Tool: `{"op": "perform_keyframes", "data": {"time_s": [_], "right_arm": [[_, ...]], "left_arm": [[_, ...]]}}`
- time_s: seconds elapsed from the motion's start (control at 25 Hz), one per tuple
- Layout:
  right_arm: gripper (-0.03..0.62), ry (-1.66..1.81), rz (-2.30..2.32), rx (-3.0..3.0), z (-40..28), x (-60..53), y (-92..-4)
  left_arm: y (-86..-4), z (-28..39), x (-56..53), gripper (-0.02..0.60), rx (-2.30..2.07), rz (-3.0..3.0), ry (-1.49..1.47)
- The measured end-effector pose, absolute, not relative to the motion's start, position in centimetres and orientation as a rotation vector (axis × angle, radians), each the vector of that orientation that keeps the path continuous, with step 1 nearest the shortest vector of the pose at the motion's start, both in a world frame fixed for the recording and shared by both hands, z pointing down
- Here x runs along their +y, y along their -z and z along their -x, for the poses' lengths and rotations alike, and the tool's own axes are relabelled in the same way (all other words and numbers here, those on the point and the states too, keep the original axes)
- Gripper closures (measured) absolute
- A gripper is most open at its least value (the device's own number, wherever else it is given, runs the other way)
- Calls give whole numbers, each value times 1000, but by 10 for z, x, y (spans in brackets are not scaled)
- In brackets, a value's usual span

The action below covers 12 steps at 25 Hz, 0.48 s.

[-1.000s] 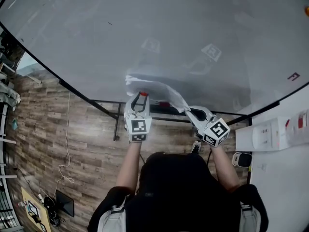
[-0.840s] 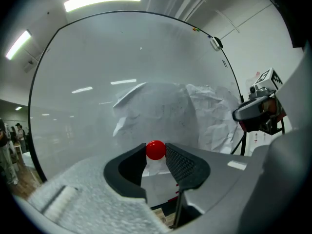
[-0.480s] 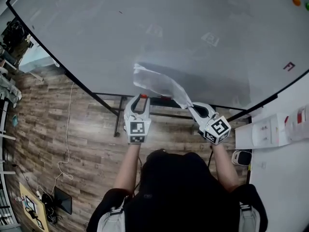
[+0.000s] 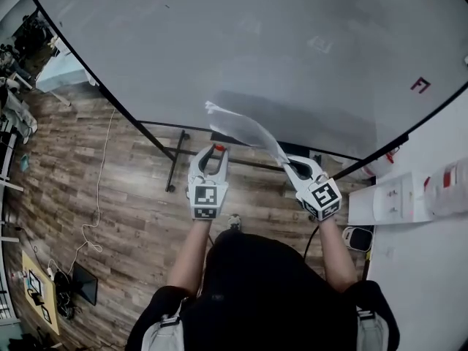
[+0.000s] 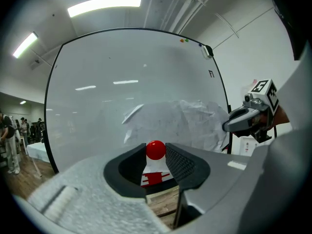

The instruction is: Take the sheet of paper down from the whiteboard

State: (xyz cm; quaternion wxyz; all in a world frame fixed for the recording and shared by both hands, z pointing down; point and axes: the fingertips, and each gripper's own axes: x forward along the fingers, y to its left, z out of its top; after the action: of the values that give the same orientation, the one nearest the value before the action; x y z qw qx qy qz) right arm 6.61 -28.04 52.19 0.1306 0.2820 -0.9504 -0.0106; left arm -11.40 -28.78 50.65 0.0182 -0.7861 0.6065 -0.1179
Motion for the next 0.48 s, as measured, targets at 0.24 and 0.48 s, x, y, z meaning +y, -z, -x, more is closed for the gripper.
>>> {"op": "perform_keyframes", "data": {"time_s": [0.24,0.48], "right_arm": [[591,99,-784,-2713,-87,-242,-535],[591,7,-742,-2798,-110,-205,-537]], "left_arm": [[-512,85,-241,448,1890,2471,391],[-518,61,-207,449,1901,2474,414]]}}
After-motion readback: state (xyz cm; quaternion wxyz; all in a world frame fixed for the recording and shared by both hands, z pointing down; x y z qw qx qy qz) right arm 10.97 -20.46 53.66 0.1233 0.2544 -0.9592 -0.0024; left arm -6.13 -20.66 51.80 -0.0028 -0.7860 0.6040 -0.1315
